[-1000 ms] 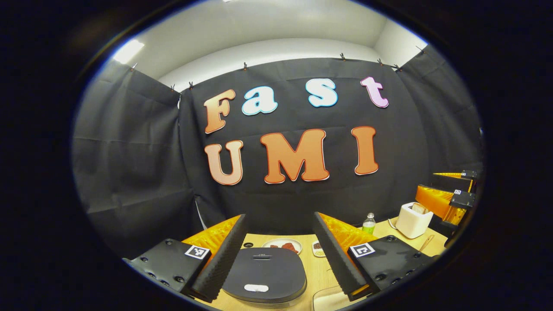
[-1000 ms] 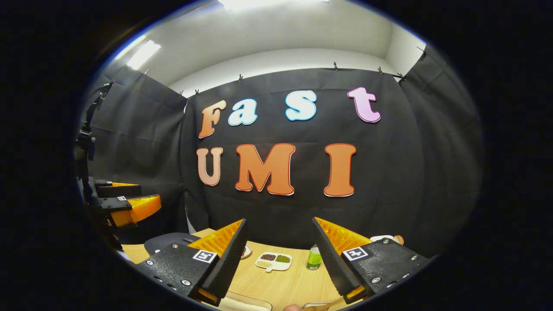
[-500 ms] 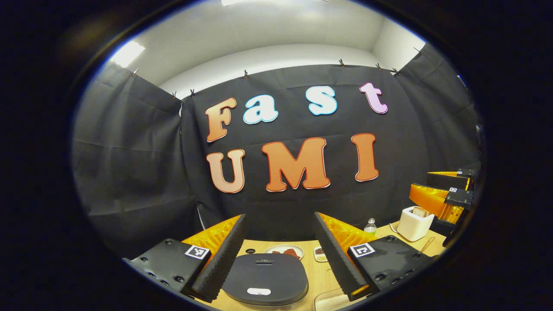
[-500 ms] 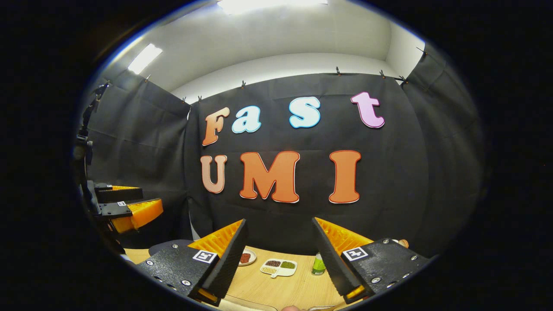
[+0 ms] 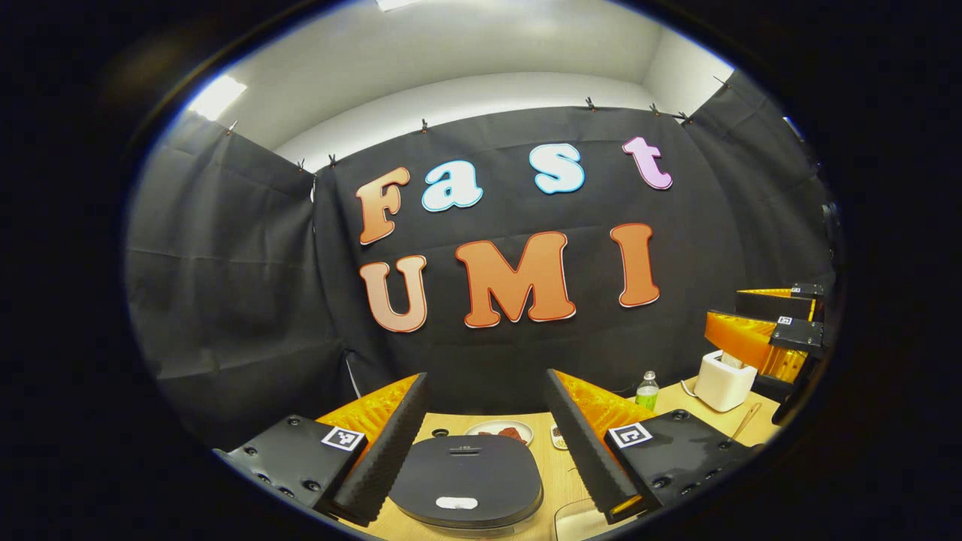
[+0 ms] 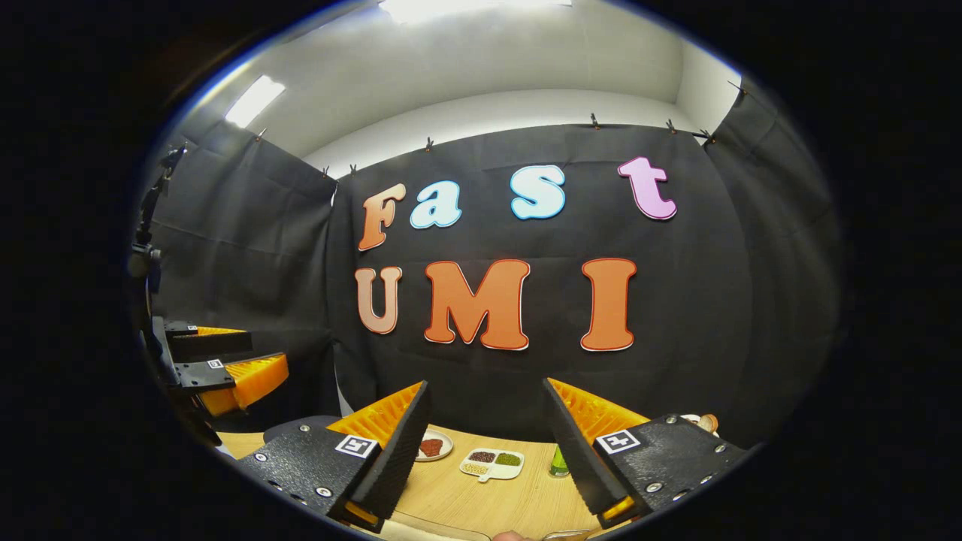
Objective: Close the left gripper, press the button to open the rice cooker; take a wooden spoon from the chopstick holder with the right hand, scoop a spoonful of rice and pour it into the rice cooker, then put the wooden spoon back into the chopstick holder.
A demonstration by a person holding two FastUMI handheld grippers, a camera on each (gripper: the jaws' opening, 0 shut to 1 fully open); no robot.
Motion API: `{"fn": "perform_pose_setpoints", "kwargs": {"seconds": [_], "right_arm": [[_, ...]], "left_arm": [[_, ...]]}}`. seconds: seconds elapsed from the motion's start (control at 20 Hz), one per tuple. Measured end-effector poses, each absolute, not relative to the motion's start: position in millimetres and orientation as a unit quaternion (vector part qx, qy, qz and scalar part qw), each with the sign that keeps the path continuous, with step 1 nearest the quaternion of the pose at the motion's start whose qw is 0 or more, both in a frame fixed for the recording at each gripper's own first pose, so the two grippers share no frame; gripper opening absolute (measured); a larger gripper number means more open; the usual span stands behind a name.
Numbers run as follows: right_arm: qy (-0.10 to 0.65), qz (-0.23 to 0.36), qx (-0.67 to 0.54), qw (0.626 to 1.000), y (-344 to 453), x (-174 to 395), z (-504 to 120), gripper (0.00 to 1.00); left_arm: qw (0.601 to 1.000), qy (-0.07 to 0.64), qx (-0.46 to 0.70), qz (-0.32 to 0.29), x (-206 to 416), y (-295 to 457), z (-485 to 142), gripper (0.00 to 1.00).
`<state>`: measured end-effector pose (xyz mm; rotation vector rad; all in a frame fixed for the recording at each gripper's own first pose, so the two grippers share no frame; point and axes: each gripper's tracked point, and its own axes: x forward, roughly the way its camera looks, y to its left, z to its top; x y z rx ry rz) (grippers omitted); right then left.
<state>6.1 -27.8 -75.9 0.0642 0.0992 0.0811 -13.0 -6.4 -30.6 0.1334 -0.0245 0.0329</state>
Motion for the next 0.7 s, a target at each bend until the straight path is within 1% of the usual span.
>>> {"fn": "perform_pose_setpoints", "kwargs": {"seconds": [0.15,0.2,0.25,0.3,0.45,0.5,0.6,0.65,0.7], "right_arm": [[0.049,0.042,0.027,0.998,-24.9,6.2,-75.1,0.90],[0.049,0.043,0.027,0.998,-23.3,6.8,-75.3,0.90],[0.049,0.044,0.027,0.997,-21.2,7.3,-75.7,0.90],[0.049,0.045,0.029,0.997,-19.3,7.8,-75.2,0.90],[0.049,0.046,0.032,0.997,-13.1,9.9,-74.0,0.90],[0.049,0.046,0.032,0.997,-11.7,10.1,-73.8,0.90],[0.049,0.046,0.031,0.997,-8.0,10.7,-72.9,0.90],[0.049,0.047,0.031,0.997,-6.7,11.5,-72.3,0.90],[0.049,0.046,0.031,0.997,-7.4,11.2,-72.2,0.90]], "left_arm": [[0.997,-0.016,0.067,0.019,-15.8,-6.7,-31.5,0.97],[0.997,-0.016,0.068,0.019,-15.2,-5.1,-32.1,1.00],[0.997,-0.017,0.068,0.019,-16.3,-4.2,-31.7,0.97],[0.997,-0.017,0.068,0.018,-16.9,-3.5,-33.0,0.97],[0.997,-0.018,0.071,0.019,-18.8,0.5,-32.7,1.00],[0.997,-0.019,0.072,0.020,-19.4,2.8,-31.5,0.96],[0.997,-0.020,0.071,0.019,-19.5,5.0,-32.0,0.96],[0.997,-0.021,0.070,0.018,-20.4,5.7,-32.1,0.97],[0.997,-0.020,0.071,0.018,-20.2,6.4,-31.9,1.00]]}}
